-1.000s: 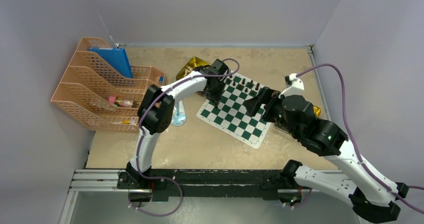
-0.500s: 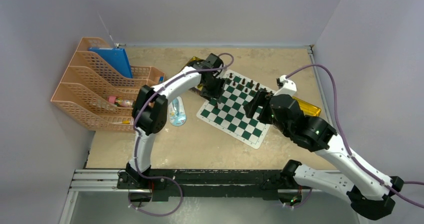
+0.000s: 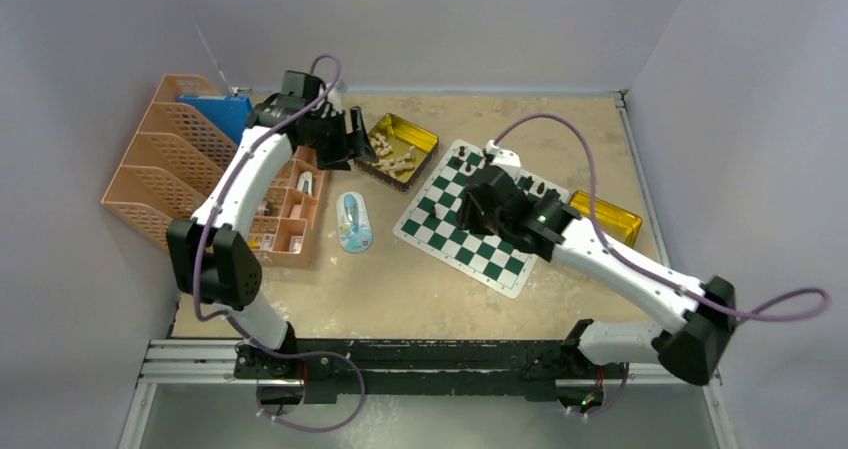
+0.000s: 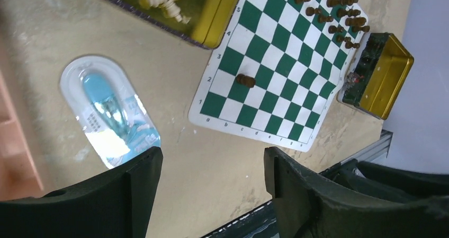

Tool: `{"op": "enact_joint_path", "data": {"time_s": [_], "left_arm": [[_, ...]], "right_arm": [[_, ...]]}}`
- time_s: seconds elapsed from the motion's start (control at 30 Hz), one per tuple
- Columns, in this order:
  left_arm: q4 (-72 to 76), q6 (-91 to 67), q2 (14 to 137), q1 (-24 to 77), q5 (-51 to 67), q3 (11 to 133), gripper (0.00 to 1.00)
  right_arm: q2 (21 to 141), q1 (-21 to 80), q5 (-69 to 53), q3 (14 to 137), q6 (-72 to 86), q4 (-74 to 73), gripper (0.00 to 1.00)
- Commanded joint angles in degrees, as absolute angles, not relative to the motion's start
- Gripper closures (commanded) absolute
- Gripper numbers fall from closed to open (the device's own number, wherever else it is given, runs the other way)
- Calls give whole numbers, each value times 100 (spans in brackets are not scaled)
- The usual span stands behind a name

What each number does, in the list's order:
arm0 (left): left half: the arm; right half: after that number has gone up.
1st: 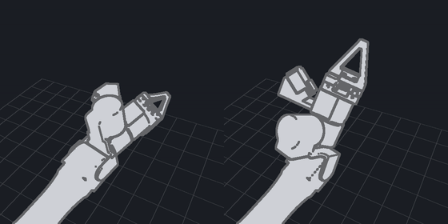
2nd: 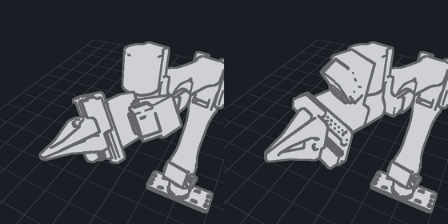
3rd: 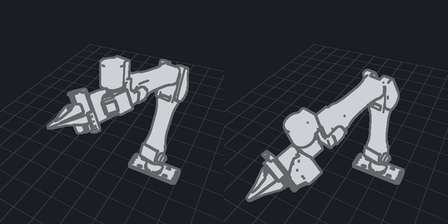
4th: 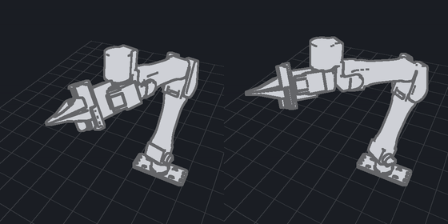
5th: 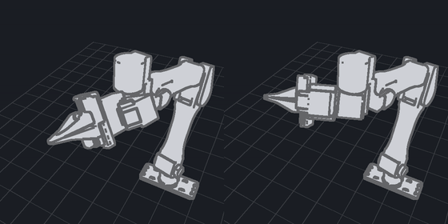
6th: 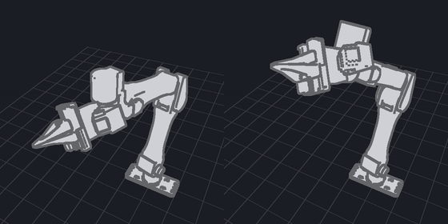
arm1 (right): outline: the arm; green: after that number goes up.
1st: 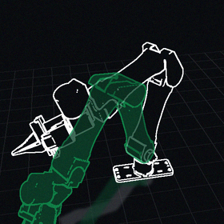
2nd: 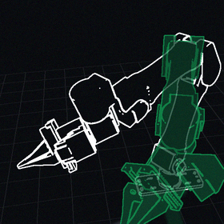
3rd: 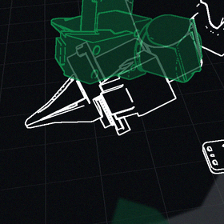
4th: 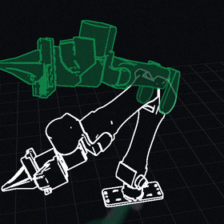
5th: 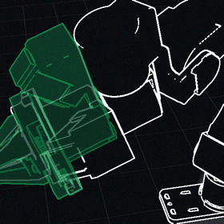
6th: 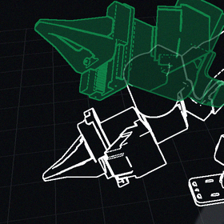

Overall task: Set up the chess pieces on the board
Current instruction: Pick up the chess piece from the chessboard.

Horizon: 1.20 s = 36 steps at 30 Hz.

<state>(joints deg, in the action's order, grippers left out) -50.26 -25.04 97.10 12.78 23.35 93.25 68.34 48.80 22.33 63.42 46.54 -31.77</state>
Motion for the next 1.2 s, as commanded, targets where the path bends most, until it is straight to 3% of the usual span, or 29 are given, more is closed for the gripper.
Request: {"op": "enact_joint_path", "data": {"time_s": [0.0,0.33,0.6,1.17], "left_arm": [[-5121,-2561,8817,1195,2567,8785,30],[-5440,-2858,7026,1192,2535,6995,21],[-5758,-2933,6371,1195,2518,6461,14],[-5967,-2962,6137,1277,2756,6162,13]], "right_arm": [[7696,4904,2059,6776,4789,-2717,63],[9513,4874,2393,7514,4550,-2438,70],[10666,4807,2592,8323,4438,-2509,68],[11097,4439,2818,8570,4176,-2515,66]]}}
